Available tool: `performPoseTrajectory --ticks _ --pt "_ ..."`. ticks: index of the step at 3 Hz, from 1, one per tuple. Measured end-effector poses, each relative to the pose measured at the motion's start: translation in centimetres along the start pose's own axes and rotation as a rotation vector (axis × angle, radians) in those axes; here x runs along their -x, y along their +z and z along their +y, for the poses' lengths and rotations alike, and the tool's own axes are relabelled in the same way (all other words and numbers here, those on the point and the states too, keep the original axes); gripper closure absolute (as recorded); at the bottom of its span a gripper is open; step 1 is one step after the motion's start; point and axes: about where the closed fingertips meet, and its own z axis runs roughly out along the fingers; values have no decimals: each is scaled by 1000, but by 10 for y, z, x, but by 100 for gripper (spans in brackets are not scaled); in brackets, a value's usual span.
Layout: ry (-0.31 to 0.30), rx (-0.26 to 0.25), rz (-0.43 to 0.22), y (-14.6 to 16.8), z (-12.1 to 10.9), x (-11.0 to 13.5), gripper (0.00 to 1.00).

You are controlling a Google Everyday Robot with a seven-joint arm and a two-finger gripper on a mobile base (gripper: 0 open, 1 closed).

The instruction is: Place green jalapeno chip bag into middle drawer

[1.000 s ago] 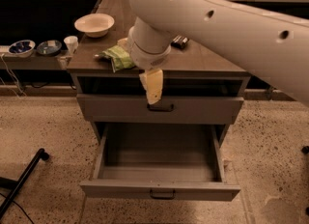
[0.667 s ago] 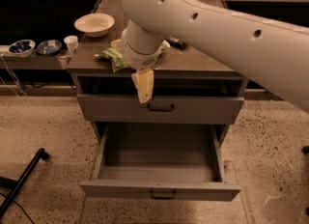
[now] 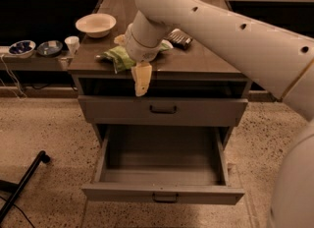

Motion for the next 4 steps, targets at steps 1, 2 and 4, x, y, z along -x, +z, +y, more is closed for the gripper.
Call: performPoseTrajectory --ticks 1,2,4 --pt "59 -12 -51 4 -14 -5 19" --pt "104 -7 -88 8 -13 -5 42" --pt "136 -10 -175 -6 0 14 89"
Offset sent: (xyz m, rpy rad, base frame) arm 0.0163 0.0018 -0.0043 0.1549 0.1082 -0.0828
